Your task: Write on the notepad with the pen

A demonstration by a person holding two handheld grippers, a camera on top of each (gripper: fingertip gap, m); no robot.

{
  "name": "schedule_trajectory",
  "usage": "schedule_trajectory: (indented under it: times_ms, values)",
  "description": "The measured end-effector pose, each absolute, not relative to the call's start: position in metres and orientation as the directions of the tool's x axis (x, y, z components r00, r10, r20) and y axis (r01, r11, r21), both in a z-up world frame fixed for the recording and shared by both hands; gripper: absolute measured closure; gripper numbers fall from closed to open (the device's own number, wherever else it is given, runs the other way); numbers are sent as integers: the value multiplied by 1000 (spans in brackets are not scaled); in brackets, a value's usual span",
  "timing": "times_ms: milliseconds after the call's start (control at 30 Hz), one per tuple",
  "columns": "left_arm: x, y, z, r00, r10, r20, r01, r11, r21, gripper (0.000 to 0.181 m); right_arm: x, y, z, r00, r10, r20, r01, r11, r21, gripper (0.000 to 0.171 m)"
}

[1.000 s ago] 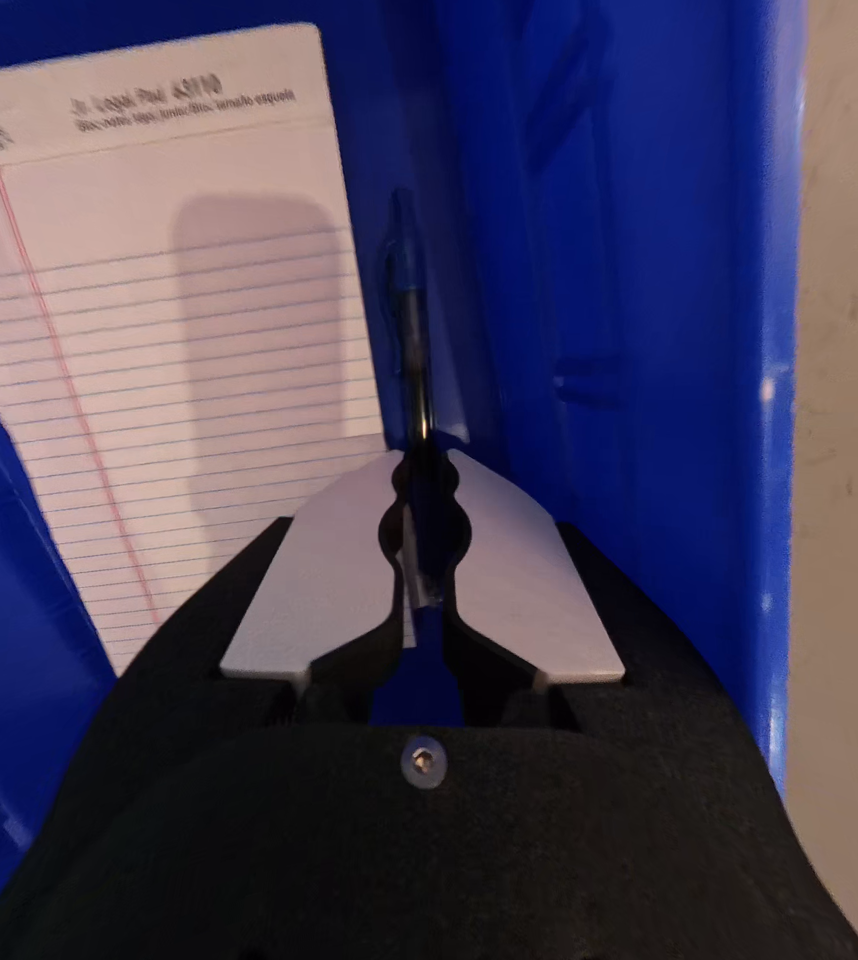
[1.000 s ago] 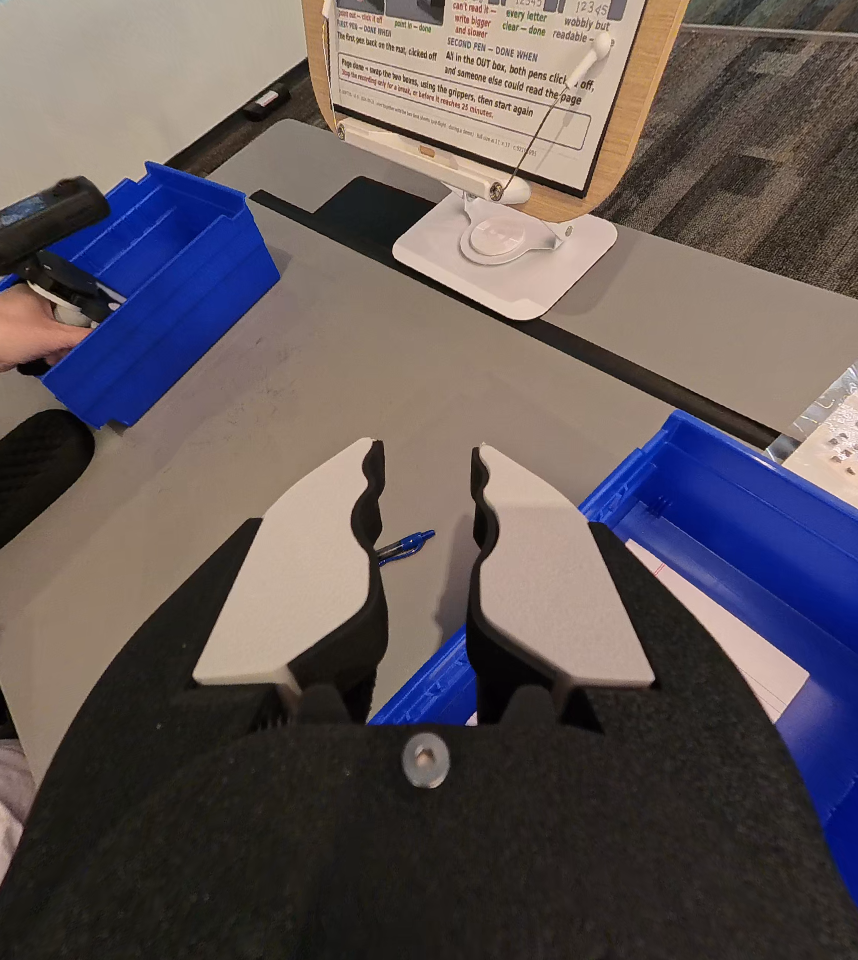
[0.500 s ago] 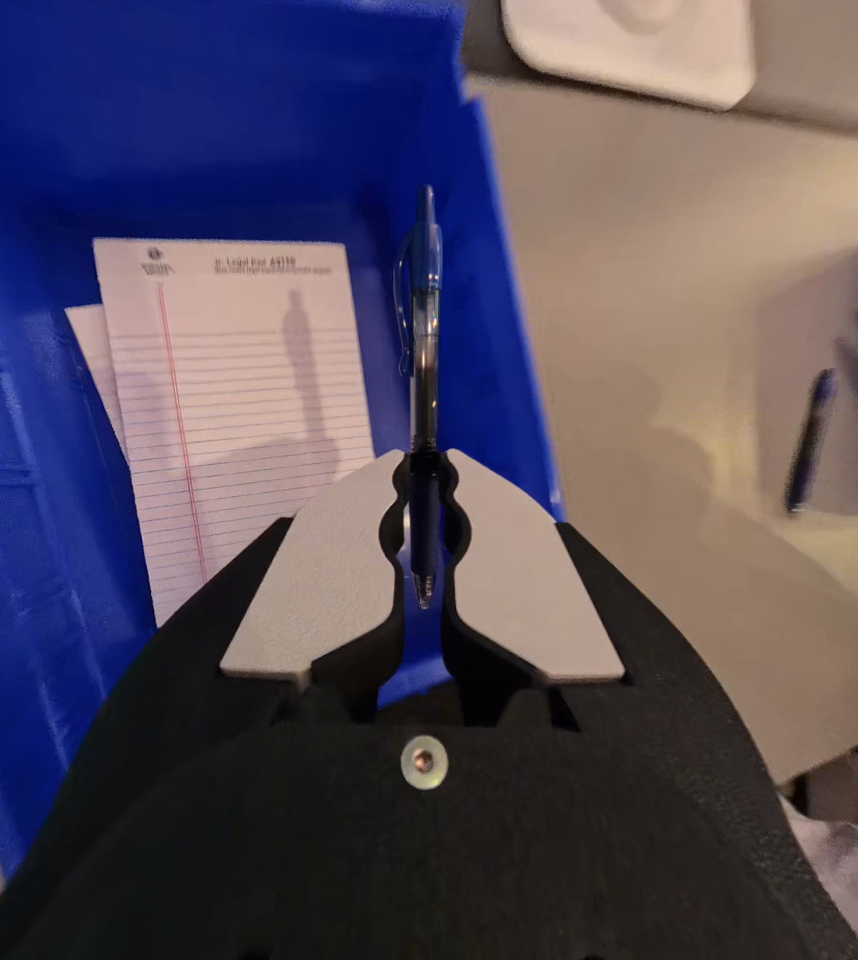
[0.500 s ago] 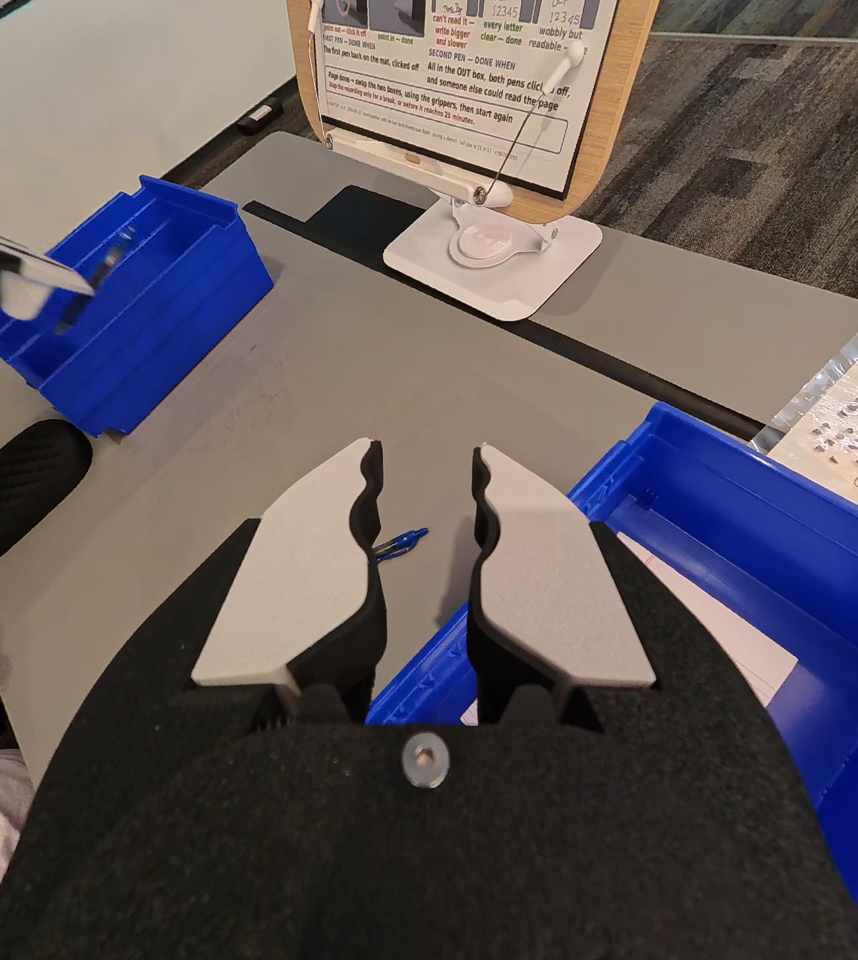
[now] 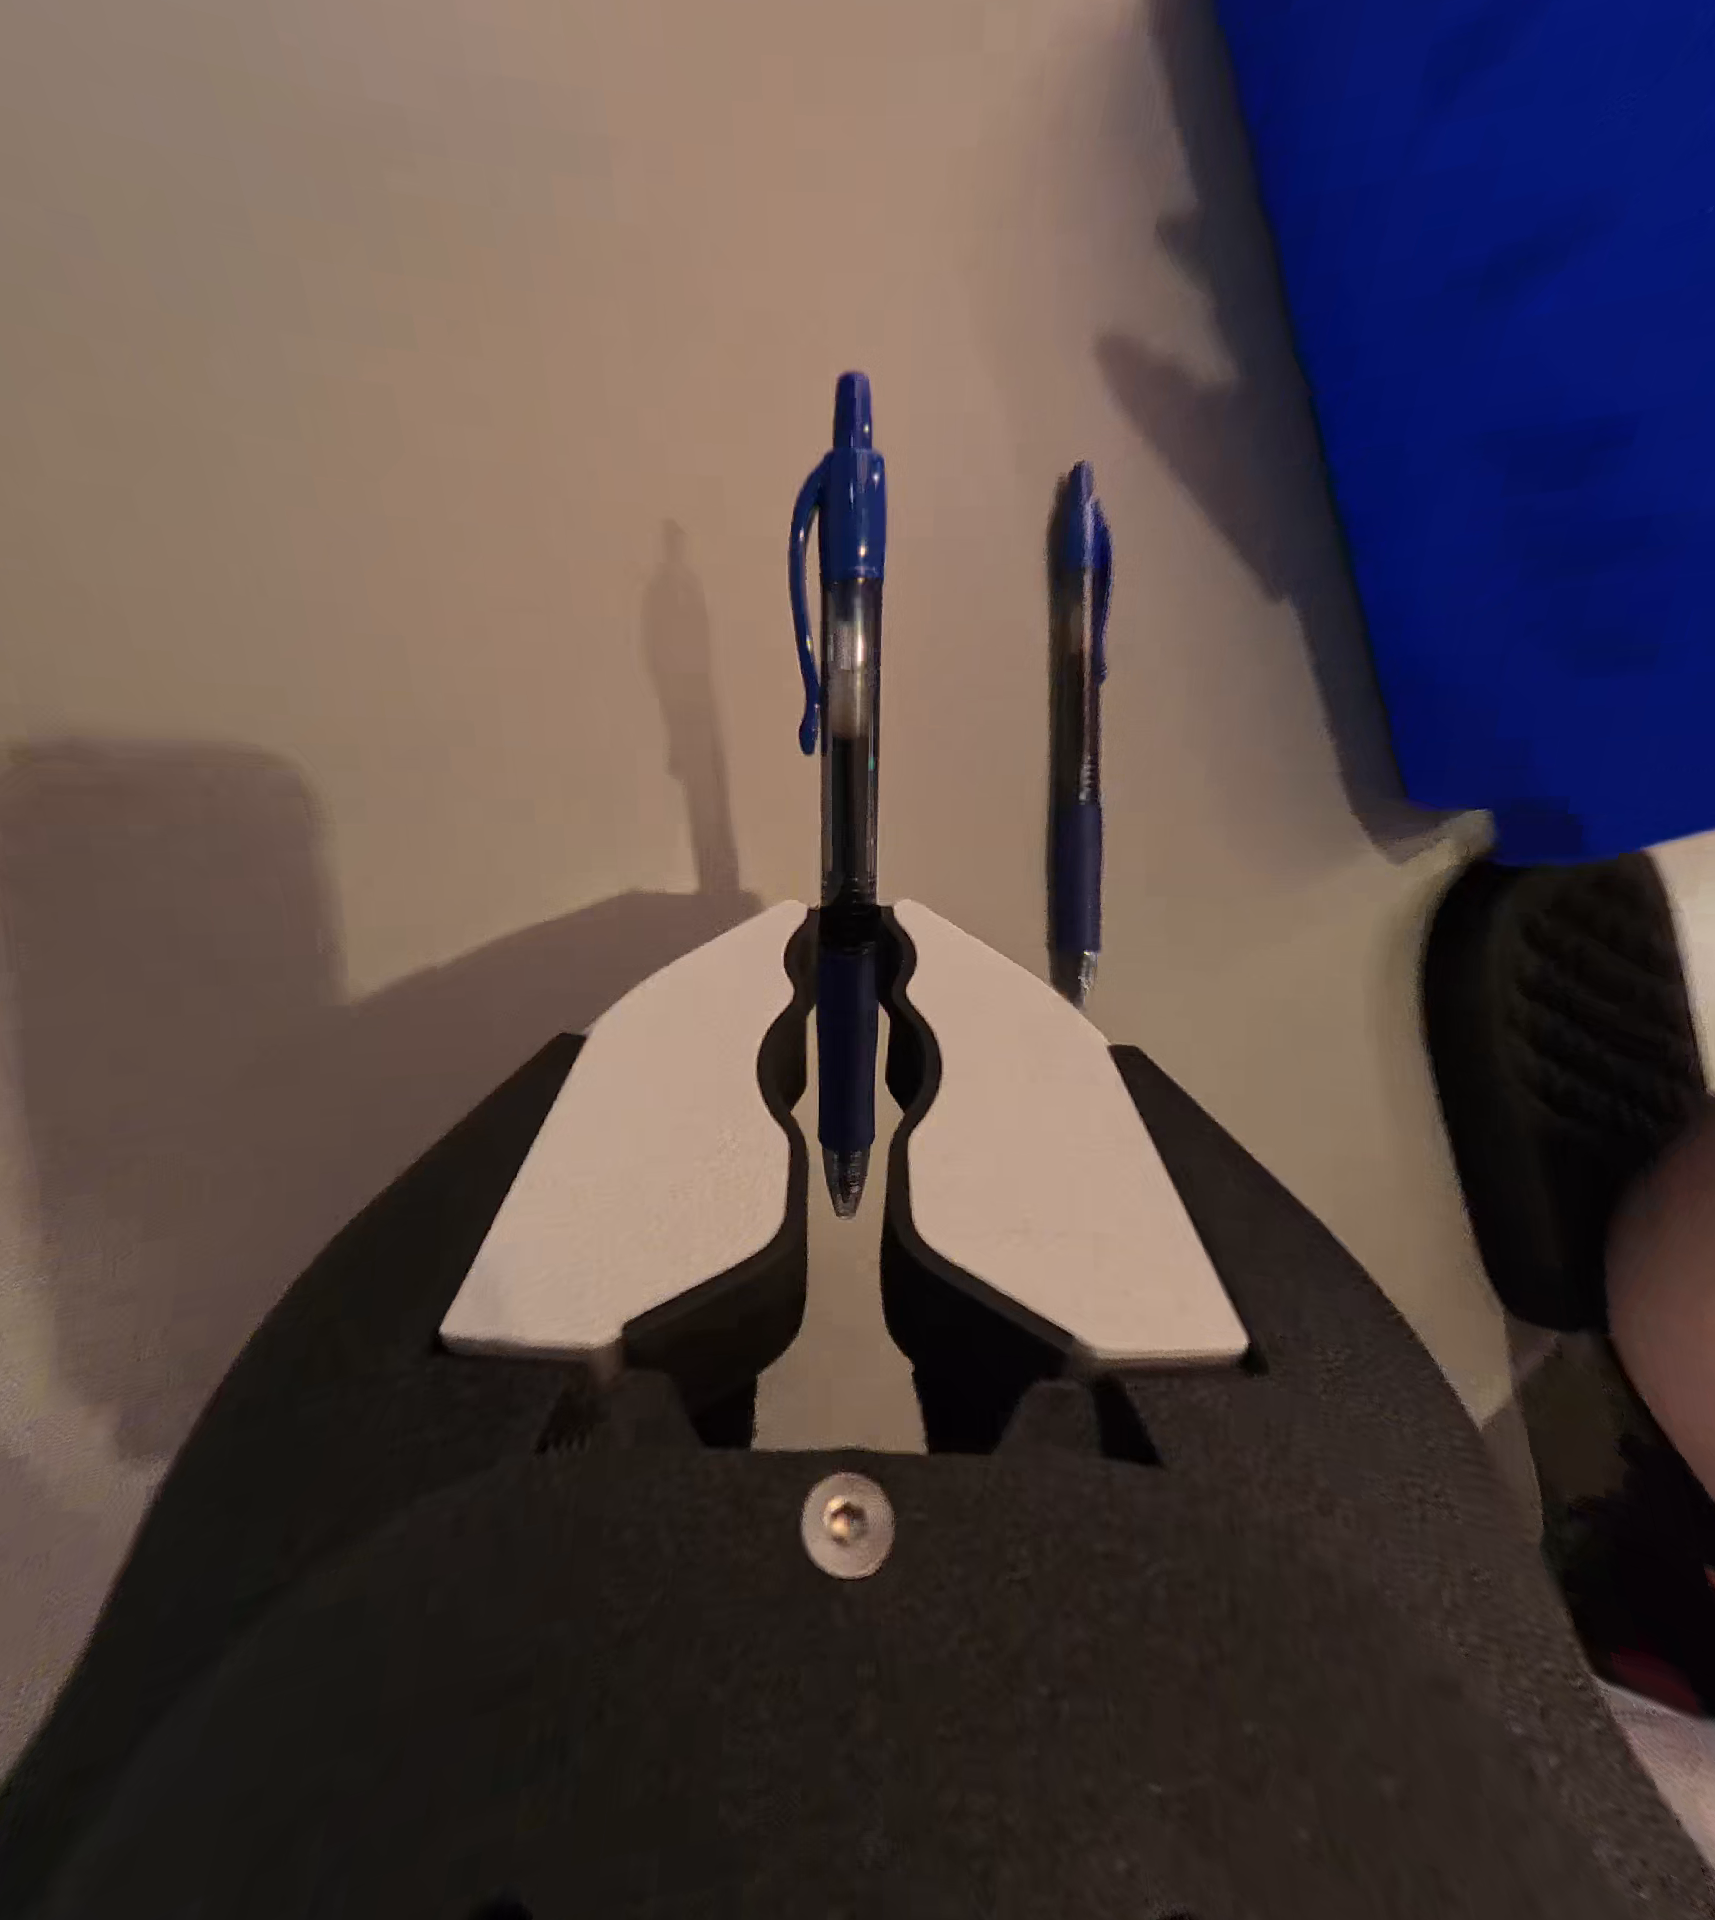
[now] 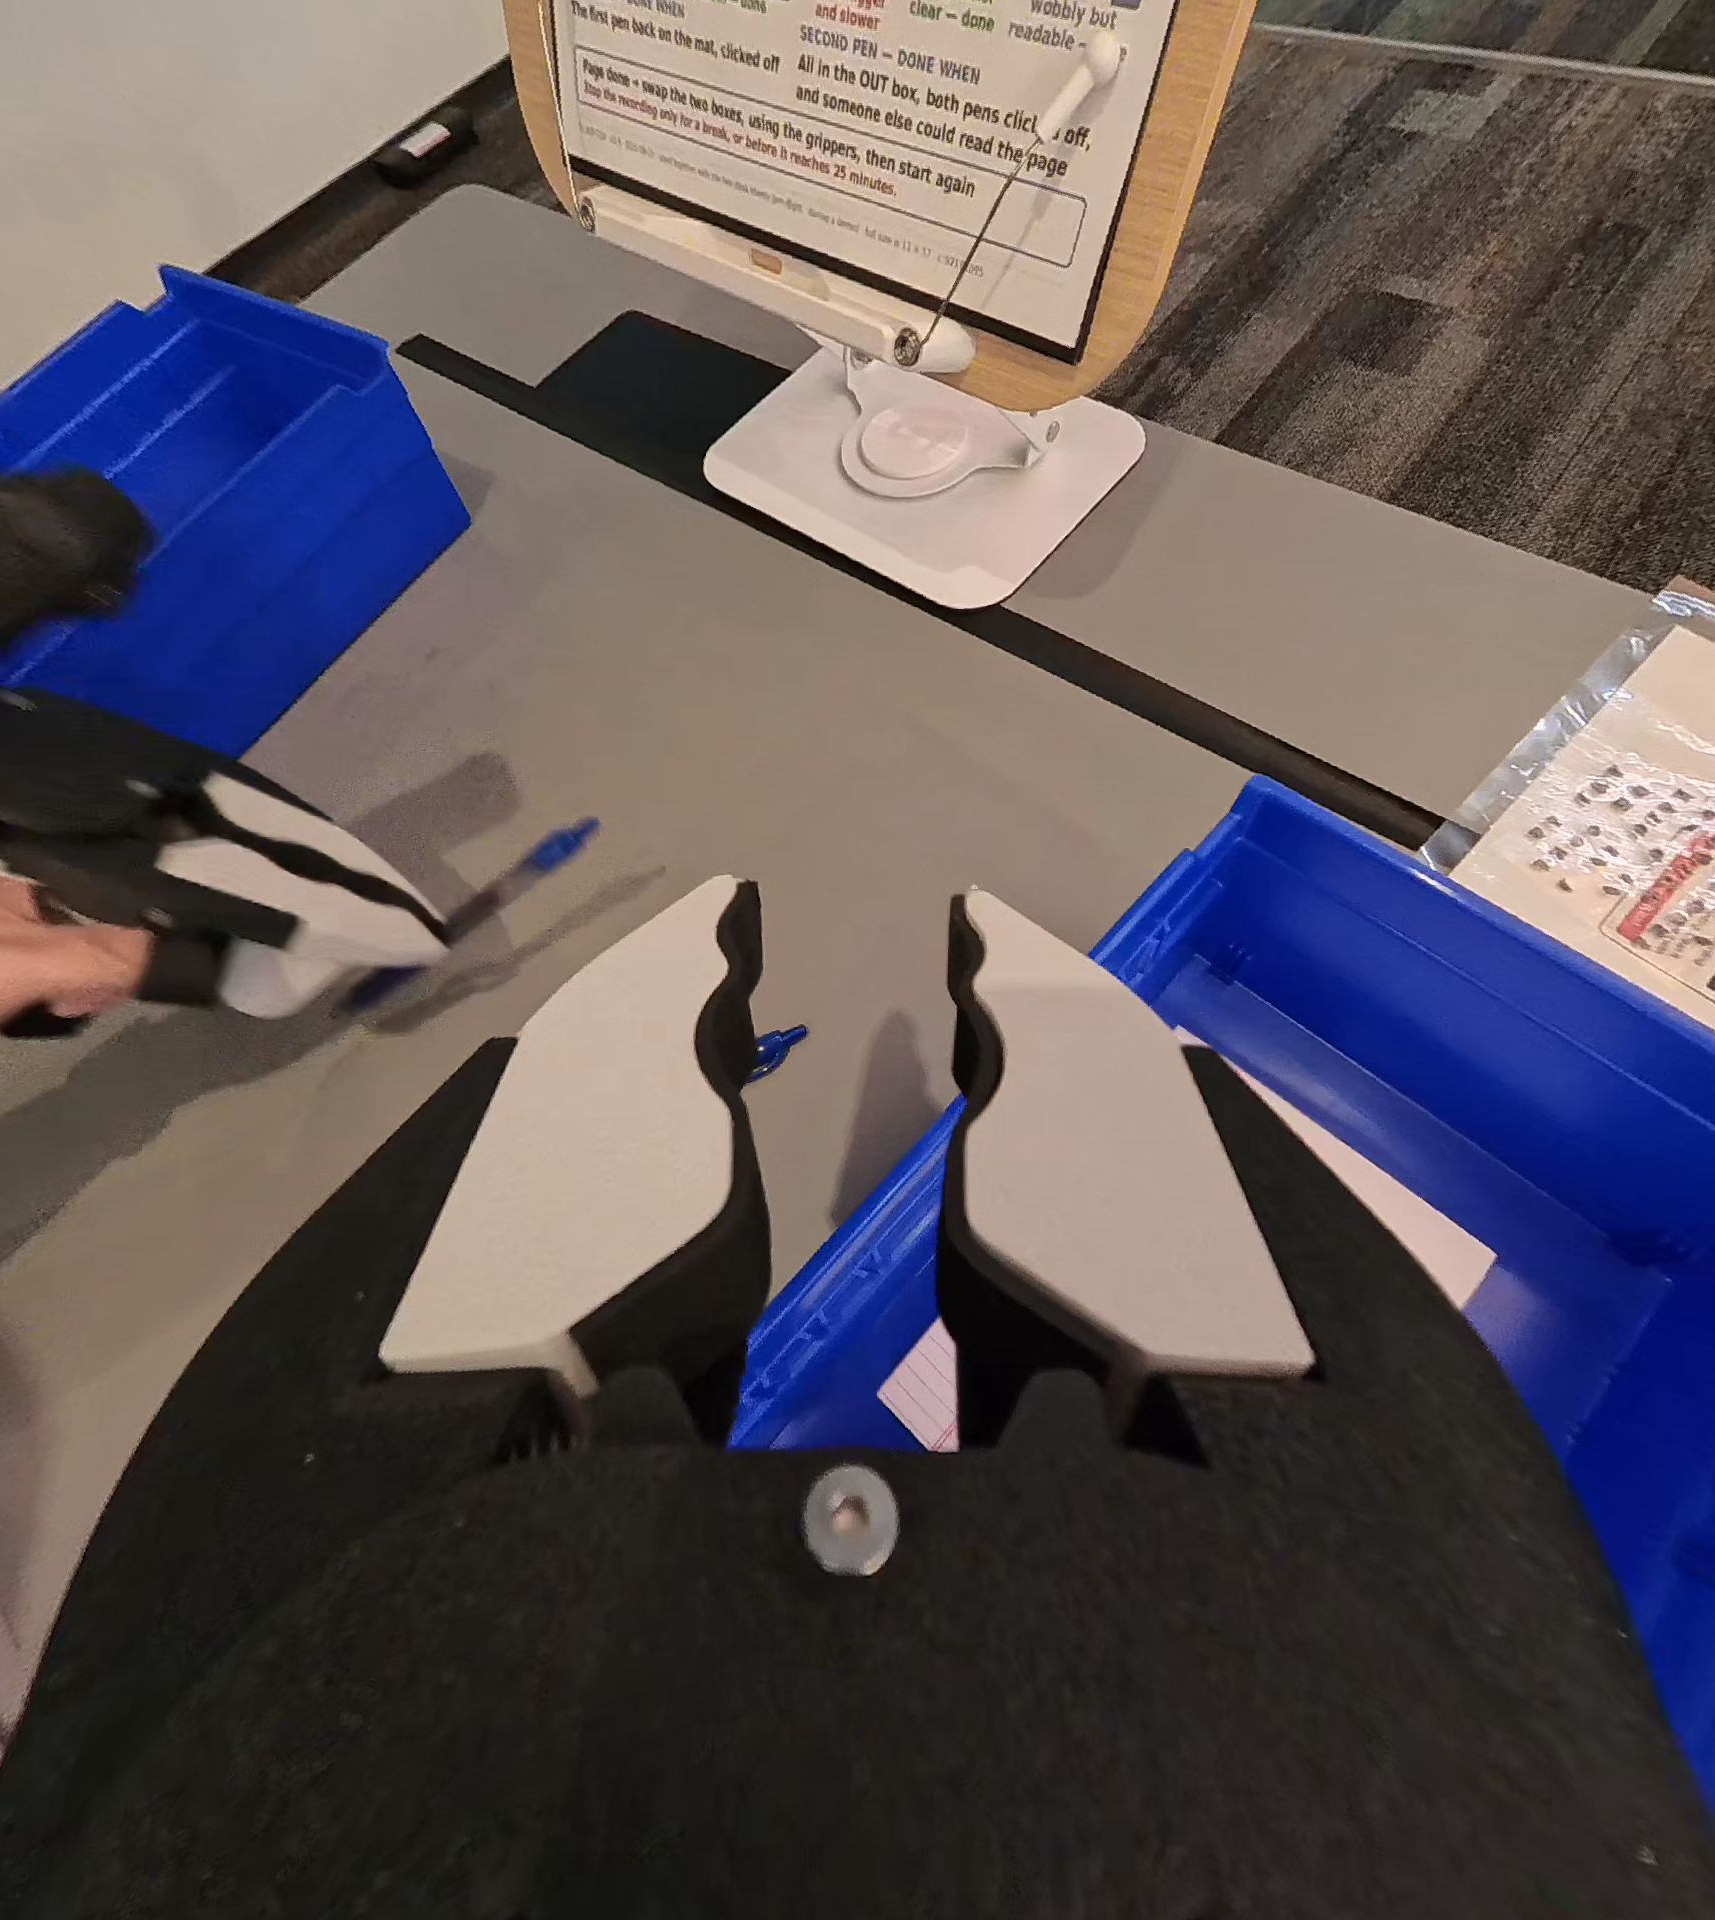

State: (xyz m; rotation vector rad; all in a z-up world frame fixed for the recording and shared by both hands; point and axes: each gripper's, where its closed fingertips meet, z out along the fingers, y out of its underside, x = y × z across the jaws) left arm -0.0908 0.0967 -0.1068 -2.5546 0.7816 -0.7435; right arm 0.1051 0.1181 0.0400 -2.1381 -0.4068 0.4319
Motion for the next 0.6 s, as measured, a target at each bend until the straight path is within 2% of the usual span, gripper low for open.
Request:
schedule_trajectory:
  times_ms: [100, 300, 600]
  values:
    - [-68, 93, -138, 734, -599, 320, -461, -786, -413, 172, 106, 119, 47, 887, 440, -143, 121, -520, -845, 138]
    - [-48, 97, -153, 742, -650, 167, -554, -733, -394, 172, 97, 116, 57, 853, 491, -178, 96, -482, -871, 139]
    - [-37, 96, -156, 747, -650, 140, -563, -731, -385, 172, 101, 114, 59, 838, 505, -205, 72, -475, -877, 139]
